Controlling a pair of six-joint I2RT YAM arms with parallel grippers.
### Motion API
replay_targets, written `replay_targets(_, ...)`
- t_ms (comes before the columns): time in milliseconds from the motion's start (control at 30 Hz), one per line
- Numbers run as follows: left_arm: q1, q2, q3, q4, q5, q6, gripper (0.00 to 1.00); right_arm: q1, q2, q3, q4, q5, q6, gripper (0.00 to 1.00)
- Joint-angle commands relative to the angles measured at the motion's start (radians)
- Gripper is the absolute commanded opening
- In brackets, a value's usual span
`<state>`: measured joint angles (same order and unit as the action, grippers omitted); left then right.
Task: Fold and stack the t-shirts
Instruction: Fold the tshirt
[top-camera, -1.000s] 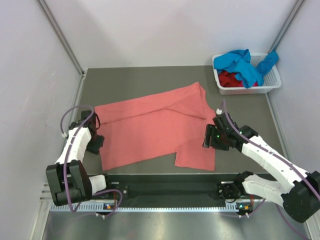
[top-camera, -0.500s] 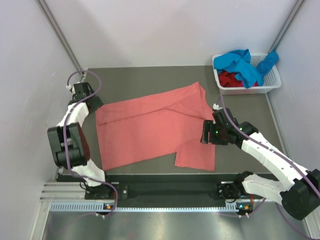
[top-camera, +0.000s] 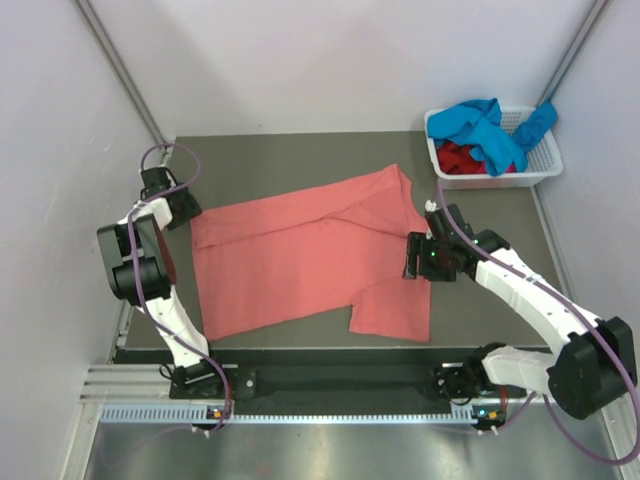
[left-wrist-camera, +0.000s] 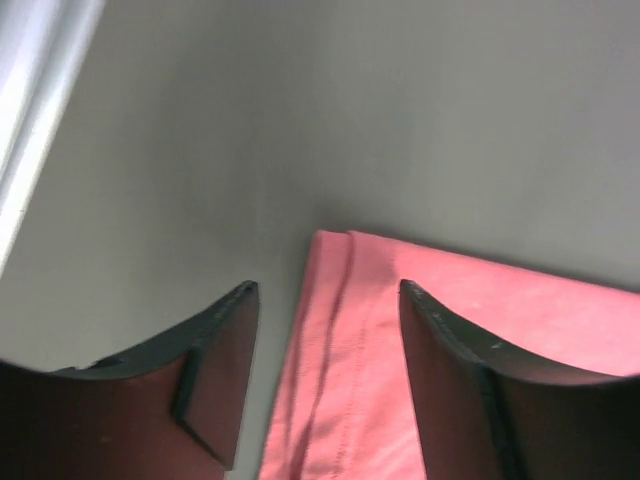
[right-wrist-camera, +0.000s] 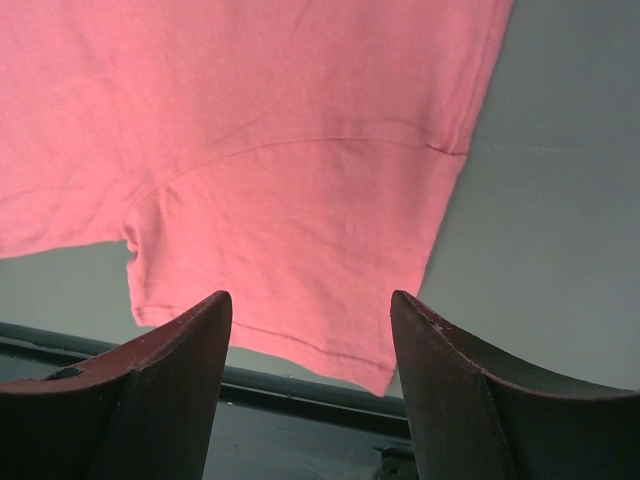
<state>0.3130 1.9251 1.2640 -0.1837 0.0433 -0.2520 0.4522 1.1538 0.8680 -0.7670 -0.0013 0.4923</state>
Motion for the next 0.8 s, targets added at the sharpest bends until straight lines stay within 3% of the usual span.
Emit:
replay_targets(0, 0.008, 0.012, 0.031, 0.067, 0.082, 0.023, 0.61, -0.012, 0.038, 0.062, 0.046, -0.04, -0.008, 0.65)
replay_targets(200, 0.008, 0.071, 0.081, 0.035, 0.107, 0.017, 0.46, -0.014, 0.075, 0.068, 0.063, -0.052, 0.011, 0.64)
replay_targets(233, 0.011, 0.08, 0.084, 0.033, 0.101, 0.017, 0.41, -0.01, 0.075, 0.065, 0.061, -0.051, 0.011, 0.64)
replay_targets(267, 0.011, 0.084, 0.098, 0.027, 0.077, 0.017, 0.26, -0.012, 0.075, 0.062, 0.064, -0.049, 0.014, 0.64)
replay_targets(367, 0.015, 0.107, 0.136, 0.018, 0.03, 0.007, 0.07, -0.012, 0.081, 0.054, 0.064, -0.046, 0.015, 0.64)
replay_targets(433, 0.017, 0.124, 0.162, 0.018, 0.02, -0.003, 0.0, -0.01, 0.086, 0.049, 0.064, -0.049, 0.02, 0.64)
replay_targets(767, 0.018, 0.21, 0.339, 0.112, 0.02, -0.067, 0.0, -0.012, 0.115, 0.054, 0.041, -0.048, 0.014, 0.64)
